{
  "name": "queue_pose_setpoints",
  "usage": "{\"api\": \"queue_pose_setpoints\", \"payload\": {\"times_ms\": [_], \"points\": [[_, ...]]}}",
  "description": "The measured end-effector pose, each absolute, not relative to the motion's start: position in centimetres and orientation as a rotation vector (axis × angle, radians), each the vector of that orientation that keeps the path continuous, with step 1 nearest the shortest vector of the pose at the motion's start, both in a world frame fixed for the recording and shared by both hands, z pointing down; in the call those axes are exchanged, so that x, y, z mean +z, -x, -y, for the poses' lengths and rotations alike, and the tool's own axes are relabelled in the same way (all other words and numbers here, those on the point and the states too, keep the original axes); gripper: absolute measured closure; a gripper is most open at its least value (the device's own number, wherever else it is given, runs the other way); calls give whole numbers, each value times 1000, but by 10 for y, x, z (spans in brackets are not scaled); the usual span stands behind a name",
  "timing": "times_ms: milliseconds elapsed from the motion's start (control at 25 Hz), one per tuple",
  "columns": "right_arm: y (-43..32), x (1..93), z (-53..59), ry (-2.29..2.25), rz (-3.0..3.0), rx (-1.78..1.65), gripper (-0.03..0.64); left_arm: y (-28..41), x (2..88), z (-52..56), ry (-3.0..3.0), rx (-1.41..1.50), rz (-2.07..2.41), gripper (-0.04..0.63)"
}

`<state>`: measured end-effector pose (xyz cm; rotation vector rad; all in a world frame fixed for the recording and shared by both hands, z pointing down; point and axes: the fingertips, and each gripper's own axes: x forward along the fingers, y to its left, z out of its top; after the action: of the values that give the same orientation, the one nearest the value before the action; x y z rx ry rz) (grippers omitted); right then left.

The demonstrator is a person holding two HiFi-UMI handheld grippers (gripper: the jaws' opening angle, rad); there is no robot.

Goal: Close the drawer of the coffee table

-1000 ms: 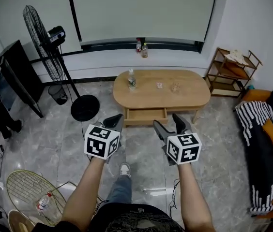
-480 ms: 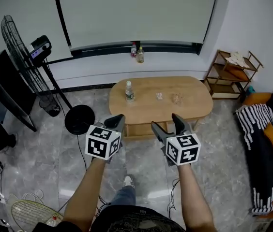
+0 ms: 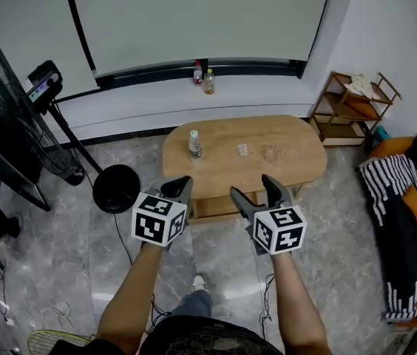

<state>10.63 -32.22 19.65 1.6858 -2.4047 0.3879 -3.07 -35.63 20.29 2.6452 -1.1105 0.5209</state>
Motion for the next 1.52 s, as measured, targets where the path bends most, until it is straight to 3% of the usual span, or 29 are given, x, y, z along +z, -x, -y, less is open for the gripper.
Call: {"api": "queue_pose_setpoints", "payload": {"times_ms": [800, 1520], "points": [[-129, 288, 353, -1674, 2414, 378, 249, 11, 282, 394, -2667, 489, 1127, 594], [-152, 522, 380, -1566, 2538, 241, 249, -23, 543, 395, -2678, 462, 1280, 594]]}}
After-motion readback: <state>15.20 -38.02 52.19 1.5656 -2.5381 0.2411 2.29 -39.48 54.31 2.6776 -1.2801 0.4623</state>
